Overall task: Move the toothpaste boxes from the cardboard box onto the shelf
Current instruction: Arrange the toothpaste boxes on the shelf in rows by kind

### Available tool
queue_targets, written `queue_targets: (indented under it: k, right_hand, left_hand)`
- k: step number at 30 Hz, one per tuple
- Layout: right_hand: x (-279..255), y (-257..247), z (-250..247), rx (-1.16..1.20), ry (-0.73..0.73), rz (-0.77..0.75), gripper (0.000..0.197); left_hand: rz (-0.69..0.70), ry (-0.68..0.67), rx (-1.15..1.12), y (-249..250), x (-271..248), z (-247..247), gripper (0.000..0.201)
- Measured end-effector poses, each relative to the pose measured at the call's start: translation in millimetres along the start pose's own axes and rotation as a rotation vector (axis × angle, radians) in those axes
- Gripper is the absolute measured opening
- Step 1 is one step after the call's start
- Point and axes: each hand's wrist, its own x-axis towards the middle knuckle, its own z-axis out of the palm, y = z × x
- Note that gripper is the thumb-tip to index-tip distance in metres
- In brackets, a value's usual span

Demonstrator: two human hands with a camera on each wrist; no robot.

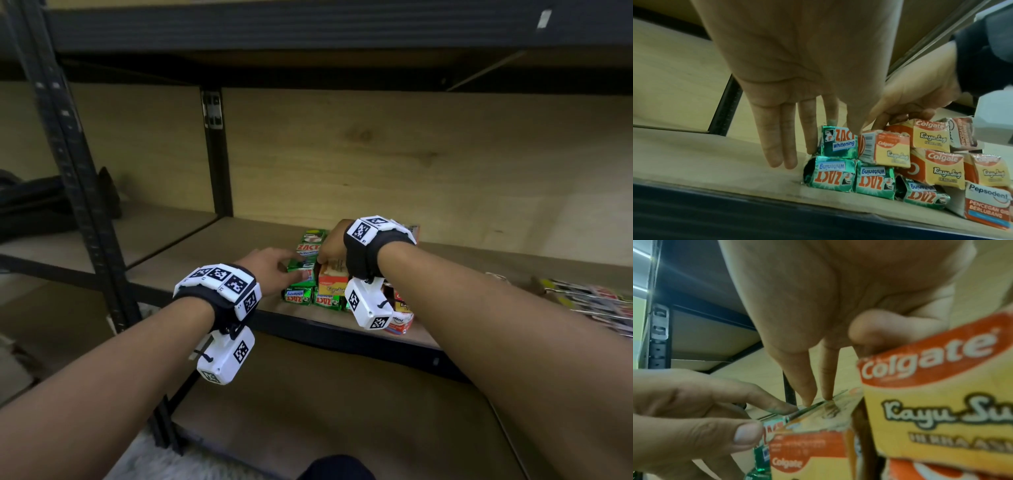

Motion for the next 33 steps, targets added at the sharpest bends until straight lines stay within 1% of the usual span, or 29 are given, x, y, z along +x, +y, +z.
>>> queue_targets:
  k: [1,2,3,4,6,7,8,9,10,11,14,15,16,18,21,23,27,28,30,32,33]
  right_hand:
    - [6,5,1,-0.030,0.036,0.029,0.016]
    - [9,9,-3,-0.110,0.039,0.081,0.013]
    - [8,10,-6,-0.161,0.059,0.086,0.016]
    - [12,12,-9,-0.161,0.076,0.099,0.018]
    - [21,24,-15,-0.123,0.098,0.072,0.023]
    - [15,30,-20,-0.092,0.096,0.039,0.028]
    - [6,32,-25,-0.021,0.112,0.012,0.032]
    - [-12,33,-30,0.095,0.143,0.016,0.031]
    - [-25,35,-36,0.219,0.152,0.025,0.029]
    - [-32,41,-40,0.244,0.176,0.040,0.028]
    - [-58,64,-57,0.227,0.267,0.020,0.030]
    - [-64,76,-62,0.233,0.267,0.023,0.029]
    - [-70,89,-66,0.237,0.277,0.026,0.028]
    - [-84,116,-69,0.278,0.309,0.081,0.030]
    - [-109,155,-76,0.211,0.350,0.159,0.029]
    - [-123,180,-78,0.136,0.341,0.227,0.026]
    - [-143,227,-71,-0.013,0.240,0.357,0.013]
    - [-142,240,-68,-0.078,0.196,0.396,0.017]
    - [-140,258,-60,-0.163,0.125,0.459,0.033]
    - [-141,269,-50,-0.176,0.100,0.464,0.047]
    - [-144,273,-44,-0.187,0.113,0.448,0.050]
  left_hand:
    - [-0.003,-0.004,0.016,0,1,0,0.053]
    - [-0.005,-0.010,0.032,2,2,0,0.055]
    - [-0.005,-0.018,0.054,4,2,-1,0.056]
    - [-0.006,-0.025,0.083,7,3,-2,0.057]
    - [-0.006,-0.024,0.141,13,2,-4,0.062]
    - [-0.001,-0.013,0.163,17,2,-5,0.065]
    - [0.009,0.002,0.182,22,2,-6,0.067]
    - [0.025,0.019,0.198,27,2,-7,0.068]
    - [0.045,0.040,0.208,33,1,-10,0.068]
    - [0.072,0.061,0.211,40,0,-12,0.067]
    - [0.175,0.124,0.188,69,-6,-19,0.058]
    - [0.205,0.136,0.175,80,-9,-21,0.057]
    - [0.233,0.142,0.169,92,-10,-23,0.055]
    - [0.298,0.138,0.190,117,-12,-23,0.053]
    - [0.398,0.096,0.249,156,-12,-20,0.052]
    - [0.473,0.066,0.267,180,-11,-13,0.050]
    - [0.595,-0.016,0.398,222,-8,13,0.045]
    - [0.611,-0.044,0.432,229,-6,21,0.047]
    - [0.623,-0.082,0.483,240,-2,37,0.050]
    - [0.614,-0.100,0.528,247,3,52,0.055]
    - [0.596,-0.113,0.556,251,5,59,0.058]
